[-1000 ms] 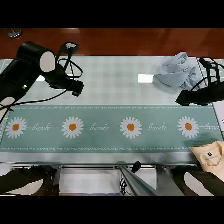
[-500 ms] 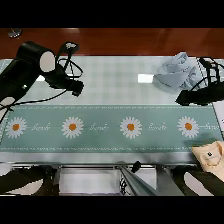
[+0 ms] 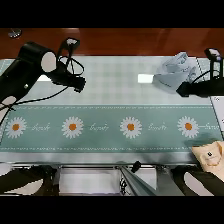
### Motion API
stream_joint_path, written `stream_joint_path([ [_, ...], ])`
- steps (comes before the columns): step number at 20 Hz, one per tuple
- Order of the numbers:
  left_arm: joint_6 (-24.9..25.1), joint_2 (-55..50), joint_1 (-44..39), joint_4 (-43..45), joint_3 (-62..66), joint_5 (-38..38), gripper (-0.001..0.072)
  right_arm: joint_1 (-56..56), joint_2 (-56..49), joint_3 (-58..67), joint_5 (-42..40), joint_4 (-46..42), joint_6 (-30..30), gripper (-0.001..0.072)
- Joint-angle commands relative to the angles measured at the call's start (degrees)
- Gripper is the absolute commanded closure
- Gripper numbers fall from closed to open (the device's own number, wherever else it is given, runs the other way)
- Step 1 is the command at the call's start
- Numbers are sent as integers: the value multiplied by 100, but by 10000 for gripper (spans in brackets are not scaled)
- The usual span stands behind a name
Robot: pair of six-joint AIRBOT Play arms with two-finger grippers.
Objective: Fold the shirts.
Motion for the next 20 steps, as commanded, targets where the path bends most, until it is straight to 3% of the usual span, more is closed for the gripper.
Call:
stream_joint_path([
  [1,173,-26,151,348,55,592,0,-136,-232,201,-1377,-1502,1488,97],
  [3,151,-26,396,341,111,686,0,-562,-809,741,-1475,-1526,1749,93],
  [10,153,-26,654,317,111,671,0,-1392,-3226,2876,-1388,745,1613,92],
  [14,151,-26,654,278,111,673,0,-1290,-4033,3165,-1161,1180,1617,91],
  [20,63,-26,654,278,111,673,0,-1163,-4524,3167,-787,1123,1504,90],
])
